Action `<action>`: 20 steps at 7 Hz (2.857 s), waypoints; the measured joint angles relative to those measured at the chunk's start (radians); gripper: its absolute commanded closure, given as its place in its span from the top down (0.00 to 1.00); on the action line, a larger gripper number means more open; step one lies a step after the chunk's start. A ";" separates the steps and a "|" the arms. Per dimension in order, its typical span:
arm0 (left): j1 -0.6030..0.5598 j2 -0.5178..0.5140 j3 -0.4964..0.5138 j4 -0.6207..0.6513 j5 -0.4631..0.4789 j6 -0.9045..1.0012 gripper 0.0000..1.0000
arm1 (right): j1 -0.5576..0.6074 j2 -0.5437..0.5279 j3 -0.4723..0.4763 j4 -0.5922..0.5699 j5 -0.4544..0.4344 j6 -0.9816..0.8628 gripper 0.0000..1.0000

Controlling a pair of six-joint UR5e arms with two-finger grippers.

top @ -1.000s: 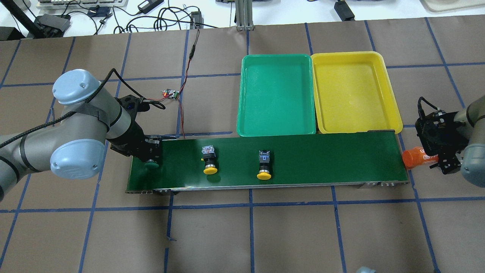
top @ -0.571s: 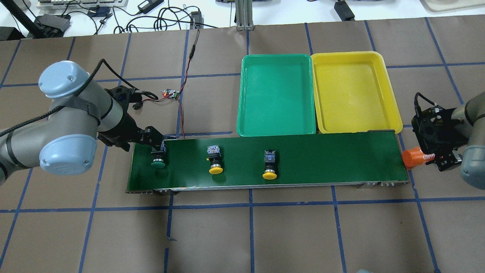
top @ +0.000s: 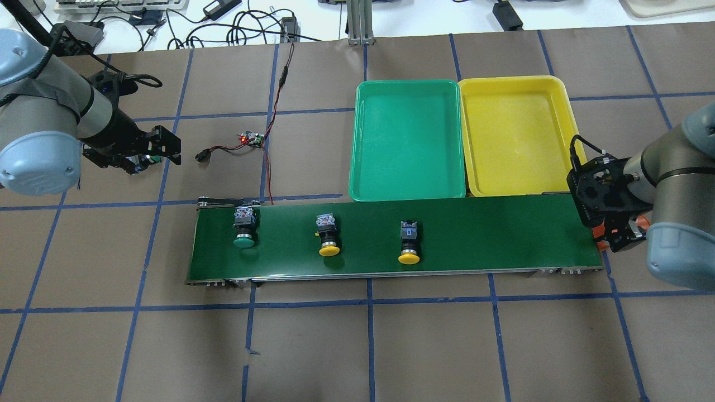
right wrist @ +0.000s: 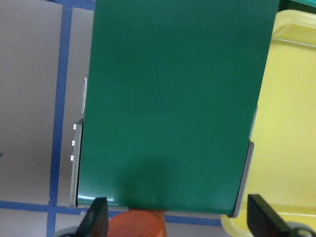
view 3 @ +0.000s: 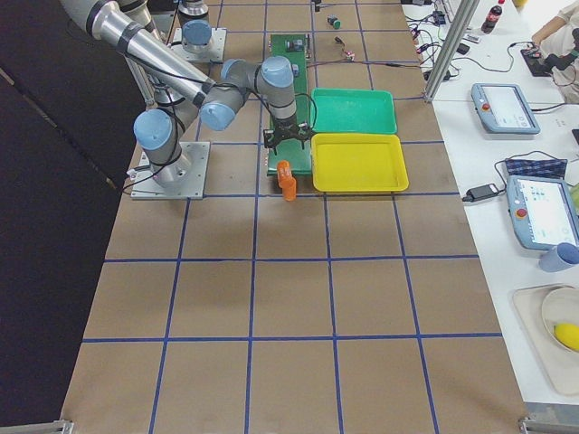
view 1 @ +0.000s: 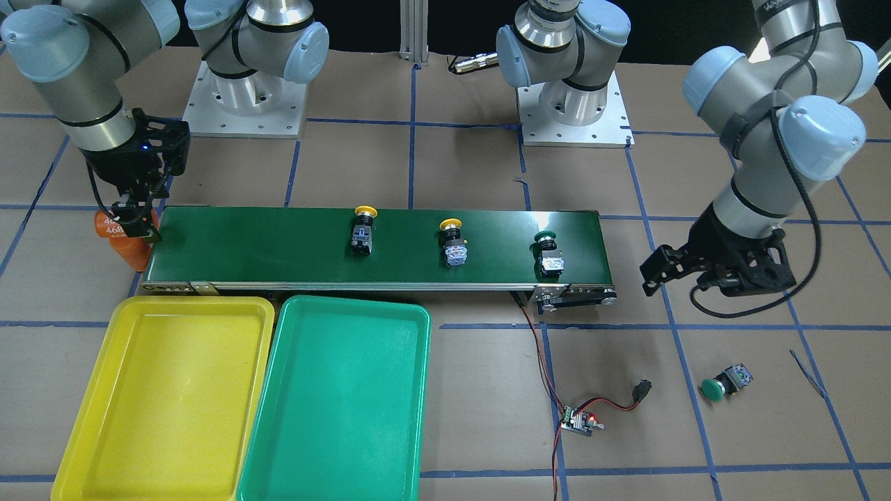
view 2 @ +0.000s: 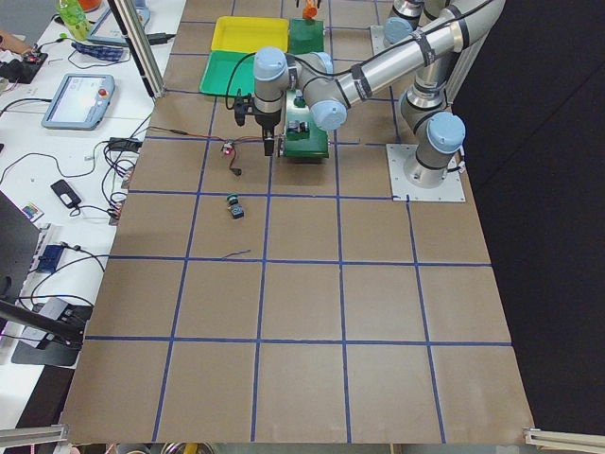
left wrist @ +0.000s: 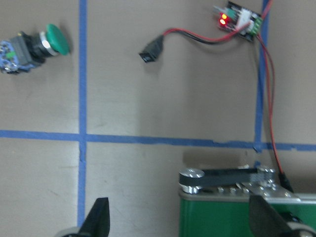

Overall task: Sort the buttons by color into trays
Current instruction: 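Place green button on belt's near end with left gripper while right gripper returns, then grasp another green button with left gripper while right gripper lowers onto yellow button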

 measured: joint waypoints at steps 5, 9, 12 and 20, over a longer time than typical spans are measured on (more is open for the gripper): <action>0.124 -0.168 0.044 0.209 0.029 -0.433 1.00 | 0.247 0.006 0.000 -0.017 0.003 0.332 1.00; 0.144 -0.284 0.139 0.223 0.056 -0.780 1.00 | 0.275 0.015 -0.001 -0.035 0.012 0.868 1.00; 0.144 -0.361 0.253 0.085 0.017 -1.038 1.00 | 0.275 0.015 0.001 -0.015 -0.004 1.402 1.00; 0.144 -0.433 0.260 0.058 -0.043 -1.200 0.07 | 0.276 0.013 0.002 0.044 0.009 1.980 1.00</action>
